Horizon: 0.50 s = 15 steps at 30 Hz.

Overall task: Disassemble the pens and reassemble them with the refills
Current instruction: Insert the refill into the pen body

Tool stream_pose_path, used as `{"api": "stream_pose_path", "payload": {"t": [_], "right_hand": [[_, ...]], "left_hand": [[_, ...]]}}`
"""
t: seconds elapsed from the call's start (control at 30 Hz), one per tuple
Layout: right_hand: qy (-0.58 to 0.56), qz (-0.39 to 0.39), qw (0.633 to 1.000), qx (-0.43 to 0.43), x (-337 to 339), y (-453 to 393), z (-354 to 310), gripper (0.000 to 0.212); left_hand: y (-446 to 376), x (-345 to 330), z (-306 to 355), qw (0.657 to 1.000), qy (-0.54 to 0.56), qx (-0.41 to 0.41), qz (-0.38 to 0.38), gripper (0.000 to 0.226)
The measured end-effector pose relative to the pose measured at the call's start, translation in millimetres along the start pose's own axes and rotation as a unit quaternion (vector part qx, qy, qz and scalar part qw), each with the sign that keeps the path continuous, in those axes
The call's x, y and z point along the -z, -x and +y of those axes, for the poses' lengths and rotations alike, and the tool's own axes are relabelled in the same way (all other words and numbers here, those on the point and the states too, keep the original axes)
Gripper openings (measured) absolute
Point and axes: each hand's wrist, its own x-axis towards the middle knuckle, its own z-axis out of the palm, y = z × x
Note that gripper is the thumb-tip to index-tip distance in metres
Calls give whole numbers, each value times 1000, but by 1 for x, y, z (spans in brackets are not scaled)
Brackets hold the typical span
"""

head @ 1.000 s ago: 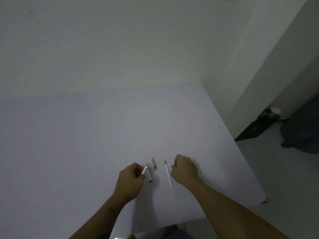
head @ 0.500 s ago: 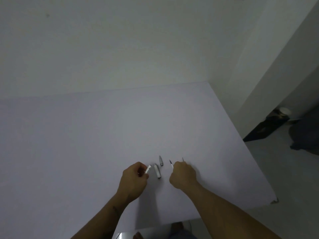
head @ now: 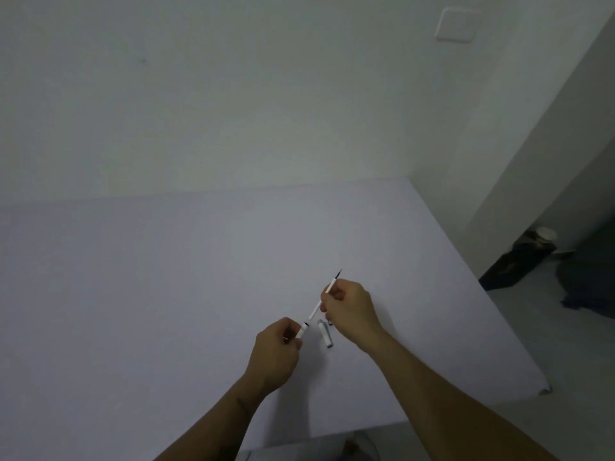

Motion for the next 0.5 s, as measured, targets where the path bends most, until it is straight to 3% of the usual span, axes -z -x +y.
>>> {"api": "stream_pose_path", "payload": {"t": [0.3,0.5], "right_hand": [[-32,-19,999,0,-22,24,-16,17],[40,-98,994,2,-42,27,-24,11]], "left_hand": [[11,27,-11,999,24,-22,22,21],[15,39,-18,997,50,-40,34,22]]}}
